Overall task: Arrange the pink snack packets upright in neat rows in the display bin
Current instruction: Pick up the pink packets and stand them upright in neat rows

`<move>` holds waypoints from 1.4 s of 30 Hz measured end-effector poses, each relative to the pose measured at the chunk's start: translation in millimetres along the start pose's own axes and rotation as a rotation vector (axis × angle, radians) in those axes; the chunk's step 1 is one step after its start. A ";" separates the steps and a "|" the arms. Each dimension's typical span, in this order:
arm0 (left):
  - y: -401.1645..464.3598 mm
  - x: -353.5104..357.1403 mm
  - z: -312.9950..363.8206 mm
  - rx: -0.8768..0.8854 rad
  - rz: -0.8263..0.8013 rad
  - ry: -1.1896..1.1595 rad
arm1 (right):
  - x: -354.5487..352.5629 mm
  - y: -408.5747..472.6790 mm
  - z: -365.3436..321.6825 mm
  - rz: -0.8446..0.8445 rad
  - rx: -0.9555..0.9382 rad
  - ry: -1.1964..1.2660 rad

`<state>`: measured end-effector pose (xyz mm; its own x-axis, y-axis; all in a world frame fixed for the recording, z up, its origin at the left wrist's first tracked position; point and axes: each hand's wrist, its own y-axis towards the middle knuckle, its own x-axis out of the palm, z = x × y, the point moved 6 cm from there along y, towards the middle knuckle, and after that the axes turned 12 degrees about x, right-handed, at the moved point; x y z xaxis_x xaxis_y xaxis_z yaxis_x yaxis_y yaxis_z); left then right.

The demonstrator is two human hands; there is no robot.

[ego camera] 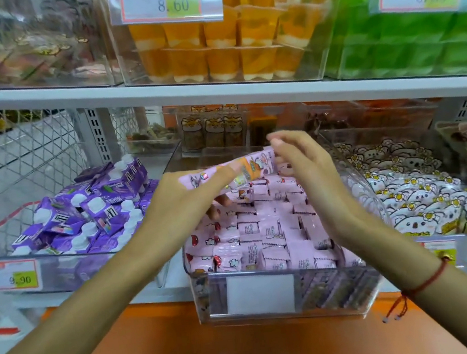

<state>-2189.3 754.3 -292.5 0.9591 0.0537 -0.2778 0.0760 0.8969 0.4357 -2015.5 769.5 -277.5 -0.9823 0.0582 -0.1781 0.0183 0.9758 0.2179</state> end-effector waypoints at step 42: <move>97.2 35.6 -48.5 0.346 -0.689 1.034 | 37.0 67.9 66.6 -0.212 -0.016 -0.943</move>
<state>-2161.0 864.7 -301.6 0.0507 0.0805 -0.9955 0.6837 0.7238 0.0933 -2038.2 851.9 -333.2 -0.4114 0.0331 -0.9109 -0.1515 0.9830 0.1042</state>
